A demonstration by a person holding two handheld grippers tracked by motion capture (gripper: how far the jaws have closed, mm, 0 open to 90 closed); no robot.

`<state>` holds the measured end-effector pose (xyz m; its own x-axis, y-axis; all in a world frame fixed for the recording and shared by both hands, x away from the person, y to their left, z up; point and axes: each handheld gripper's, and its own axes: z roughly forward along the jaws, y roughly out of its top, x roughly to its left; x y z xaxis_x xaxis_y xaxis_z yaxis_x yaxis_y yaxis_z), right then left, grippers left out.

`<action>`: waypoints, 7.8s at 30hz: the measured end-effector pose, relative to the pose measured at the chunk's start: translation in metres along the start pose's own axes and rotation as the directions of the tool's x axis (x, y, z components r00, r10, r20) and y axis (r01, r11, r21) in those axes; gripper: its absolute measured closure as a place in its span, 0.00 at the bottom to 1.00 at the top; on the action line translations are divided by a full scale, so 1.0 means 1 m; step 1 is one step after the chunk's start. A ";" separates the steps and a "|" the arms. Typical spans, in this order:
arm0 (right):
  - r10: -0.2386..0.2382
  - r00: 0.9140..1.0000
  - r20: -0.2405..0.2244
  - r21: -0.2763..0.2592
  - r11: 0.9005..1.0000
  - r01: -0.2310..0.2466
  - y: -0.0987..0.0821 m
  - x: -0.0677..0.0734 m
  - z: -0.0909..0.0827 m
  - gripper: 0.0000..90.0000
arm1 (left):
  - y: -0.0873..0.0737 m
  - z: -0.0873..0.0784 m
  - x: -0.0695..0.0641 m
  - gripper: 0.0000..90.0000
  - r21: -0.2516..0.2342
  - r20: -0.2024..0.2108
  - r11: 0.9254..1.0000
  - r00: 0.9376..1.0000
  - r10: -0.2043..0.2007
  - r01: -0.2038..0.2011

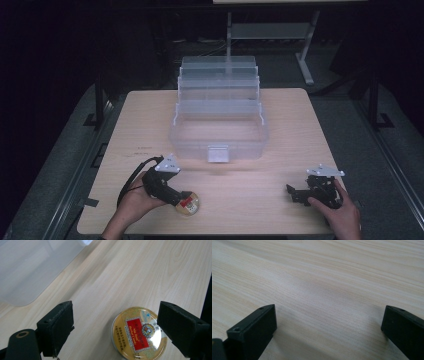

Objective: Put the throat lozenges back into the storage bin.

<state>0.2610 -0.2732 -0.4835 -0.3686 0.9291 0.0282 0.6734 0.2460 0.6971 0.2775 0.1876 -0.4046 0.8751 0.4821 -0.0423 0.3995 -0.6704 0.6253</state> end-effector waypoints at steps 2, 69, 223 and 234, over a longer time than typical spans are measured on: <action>0.000 1.000 0.000 0.000 1.000 0.000 0.000 0.000 0.000 0.00 | 0.002 0.002 -0.002 0.15 0.008 0.007 1.000 1.000 0.008 -0.008; 0.000 1.000 0.000 0.000 1.000 0.000 0.000 0.000 0.000 0.00 | -0.008 0.043 -0.026 0.13 0.228 0.112 0.962 0.986 0.125 -0.148; 0.002 1.000 -0.001 0.000 1.000 -0.002 0.000 0.000 0.000 0.00 | 0.071 -0.003 0.017 0.22 0.123 0.083 0.982 0.987 0.134 -0.144; 0.000 1.000 -0.002 -0.001 1.000 0.000 0.000 0.000 0.000 0.00 | 0.081 -0.006 0.029 0.22 0.111 0.070 0.986 0.991 0.117 -0.125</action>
<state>0.2609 -0.2733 -0.4834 -0.3698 0.9287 0.0292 0.6730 0.2461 0.6975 0.3331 0.1506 -0.3506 0.9329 0.3595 -0.0230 0.3152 -0.7837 0.5353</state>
